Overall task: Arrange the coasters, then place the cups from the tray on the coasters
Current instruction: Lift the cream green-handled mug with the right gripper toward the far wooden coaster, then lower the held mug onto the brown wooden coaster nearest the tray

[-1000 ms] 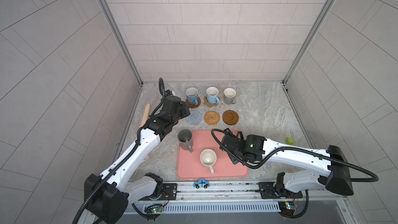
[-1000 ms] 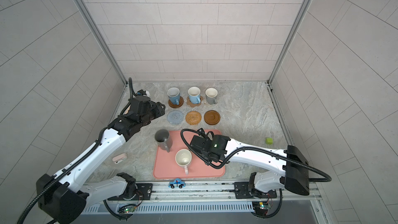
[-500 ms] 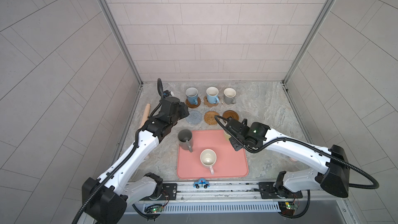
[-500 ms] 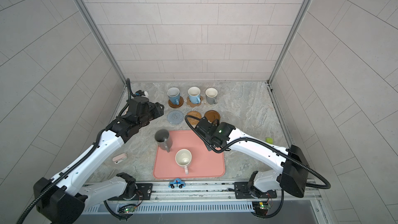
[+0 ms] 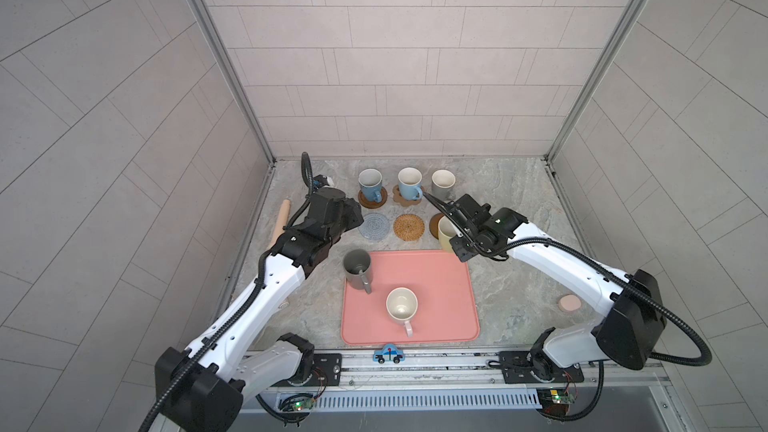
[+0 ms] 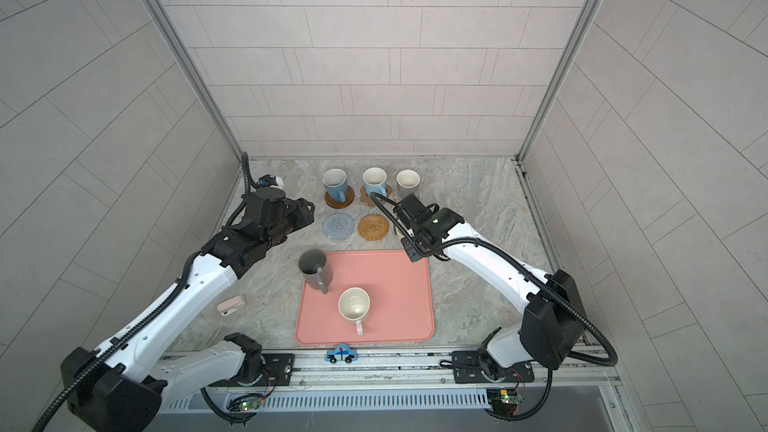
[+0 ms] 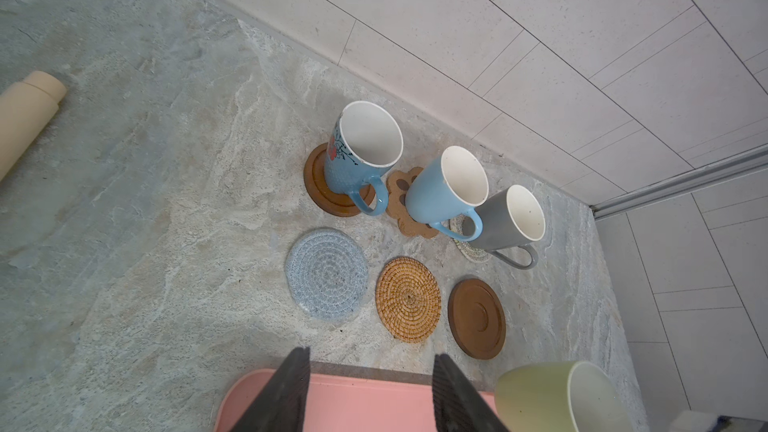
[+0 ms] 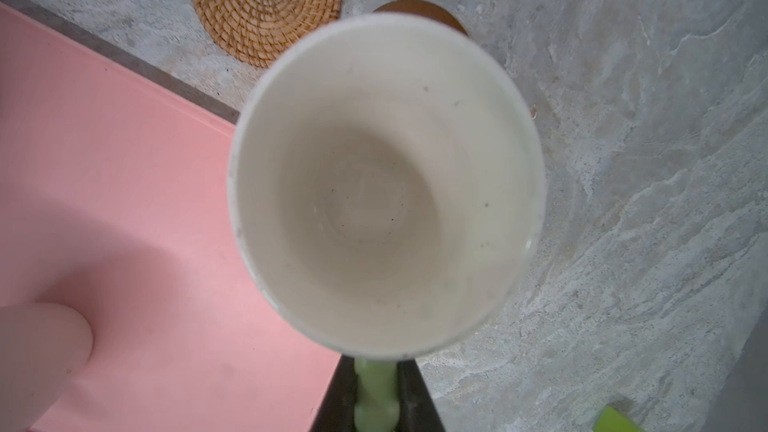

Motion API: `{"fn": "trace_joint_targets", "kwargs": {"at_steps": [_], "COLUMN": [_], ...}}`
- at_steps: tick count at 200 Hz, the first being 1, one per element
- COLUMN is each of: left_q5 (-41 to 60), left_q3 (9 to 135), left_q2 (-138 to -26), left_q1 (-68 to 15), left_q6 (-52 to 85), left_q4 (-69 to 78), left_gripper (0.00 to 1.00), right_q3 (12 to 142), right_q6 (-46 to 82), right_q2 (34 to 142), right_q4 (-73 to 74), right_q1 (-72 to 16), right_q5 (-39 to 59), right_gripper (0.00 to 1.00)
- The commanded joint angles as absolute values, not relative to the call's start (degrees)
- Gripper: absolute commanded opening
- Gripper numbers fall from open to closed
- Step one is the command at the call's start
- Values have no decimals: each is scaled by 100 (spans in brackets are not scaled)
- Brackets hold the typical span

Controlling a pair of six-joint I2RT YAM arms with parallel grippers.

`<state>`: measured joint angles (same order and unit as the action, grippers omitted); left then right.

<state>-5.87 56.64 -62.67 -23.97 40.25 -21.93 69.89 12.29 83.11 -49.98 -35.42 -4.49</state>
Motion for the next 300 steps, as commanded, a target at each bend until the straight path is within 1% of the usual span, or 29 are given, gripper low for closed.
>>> {"fn": "trace_joint_targets", "kwargs": {"at_steps": [1, 49, 114, 300], "left_q5": [-731, -765, -816, -865], "left_q3": [5578, 5542, 5487, 5533], "left_q2": [-6136, -6029, -5861, -5747], "left_q1": [-2373, -2366, -2370, -2370], "left_q6": [4052, 4060, 4096, 4122], "left_q4": [-2303, -2378, -2479, -2594], "left_gripper": [54, 54, 54, 55], "right_q3": [7270, 7614, 7831, 7857], "right_q6": [892, 590, 570, 306], "right_q2": [8407, 8908, 9309, 9830], "right_q4": [-4624, -4380, -4031, -3682], "right_q1": [-3357, -3019, -2705, -2385], "right_q5": [-297, -23, 125, 360], "right_gripper": [8, 8, 8, 8]}}
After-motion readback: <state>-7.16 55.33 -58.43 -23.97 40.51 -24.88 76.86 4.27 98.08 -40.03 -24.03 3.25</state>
